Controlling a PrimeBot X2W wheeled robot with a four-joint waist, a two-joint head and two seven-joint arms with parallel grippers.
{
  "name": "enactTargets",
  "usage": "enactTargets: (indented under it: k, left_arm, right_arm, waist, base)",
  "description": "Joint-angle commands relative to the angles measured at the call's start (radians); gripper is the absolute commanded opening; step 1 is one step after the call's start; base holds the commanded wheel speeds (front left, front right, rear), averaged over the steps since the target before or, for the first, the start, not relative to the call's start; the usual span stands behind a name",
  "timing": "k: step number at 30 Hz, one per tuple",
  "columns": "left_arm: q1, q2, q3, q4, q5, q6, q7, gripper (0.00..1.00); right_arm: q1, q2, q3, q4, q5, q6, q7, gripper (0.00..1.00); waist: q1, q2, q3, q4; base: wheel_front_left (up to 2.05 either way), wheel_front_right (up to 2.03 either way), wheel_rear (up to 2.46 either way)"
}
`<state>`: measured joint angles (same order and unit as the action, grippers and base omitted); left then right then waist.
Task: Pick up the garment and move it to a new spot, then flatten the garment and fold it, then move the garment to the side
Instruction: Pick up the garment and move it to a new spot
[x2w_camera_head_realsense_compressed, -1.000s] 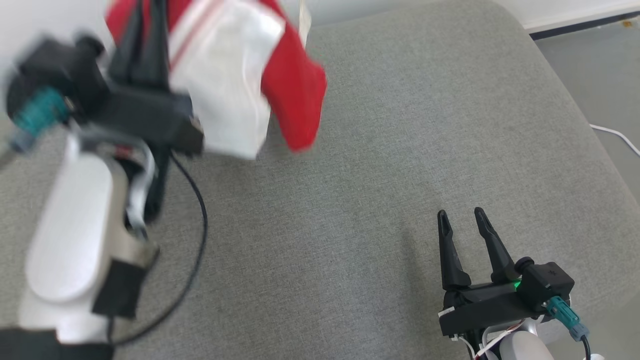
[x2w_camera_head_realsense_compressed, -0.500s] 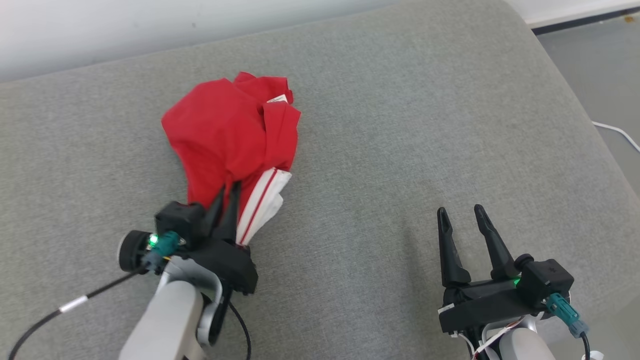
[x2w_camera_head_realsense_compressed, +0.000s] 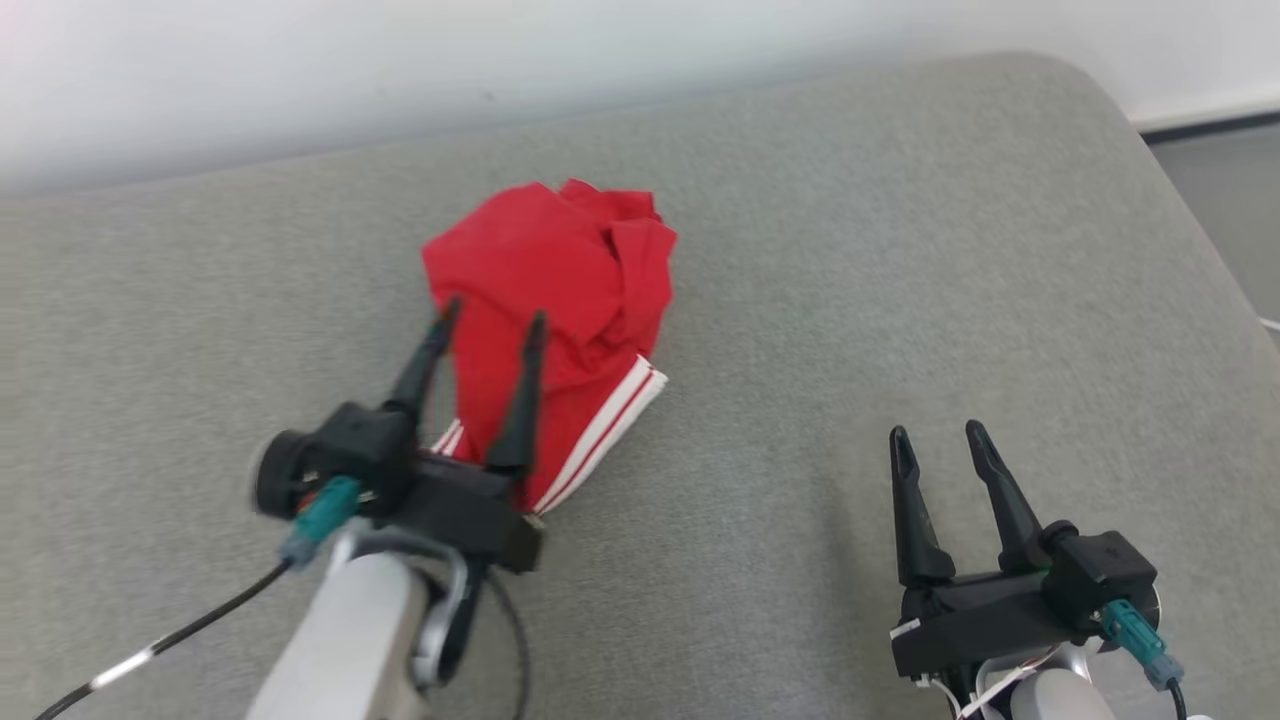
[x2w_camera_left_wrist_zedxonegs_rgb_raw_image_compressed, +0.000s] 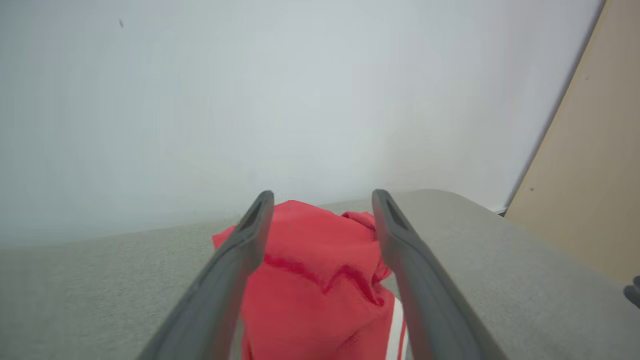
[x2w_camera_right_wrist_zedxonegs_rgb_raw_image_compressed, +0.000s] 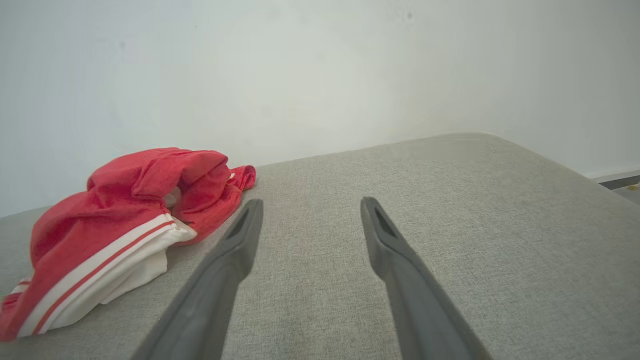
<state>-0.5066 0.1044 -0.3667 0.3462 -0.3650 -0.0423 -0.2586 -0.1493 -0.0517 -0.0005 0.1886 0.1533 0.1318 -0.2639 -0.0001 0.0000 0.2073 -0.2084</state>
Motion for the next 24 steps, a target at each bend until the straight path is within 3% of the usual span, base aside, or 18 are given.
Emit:
enactTargets:
  k: [1, 13, 24]
  left_arm:
    - [0.035, 0.029, 0.021, -0.013, 0.01, 0.01, -0.006, 1.0]
    - [0.227, 0.156, 0.204, -0.152, 0.038, 0.04, -0.007, 1.0]
    - [0.43, 0.119, 0.331, -0.233, 0.067, 0.027, -0.007, 1.0]
  right_arm:
    - [0.014, 0.003, -0.003, -0.002, -0.012, -0.002, -0.001, 1.0]
    - [0.05, 0.003, -0.004, 0.005, -0.023, -0.002, -0.001, 1.0]
    - [0.088, 0.002, -0.015, 0.015, -0.031, -0.002, -0.001, 1.0]
  waist:
    - [0.0001, 0.0, -0.045, 0.046]
    - [0.0001, 0.0, -0.121, 0.112]
    - [0.0001, 0.0, -0.157, 0.155]
  base:
    - [0.0, 0.0, 0.0]
    - [0.0, 0.0, 0.0]
    - [0.0, 0.0, 0.0]
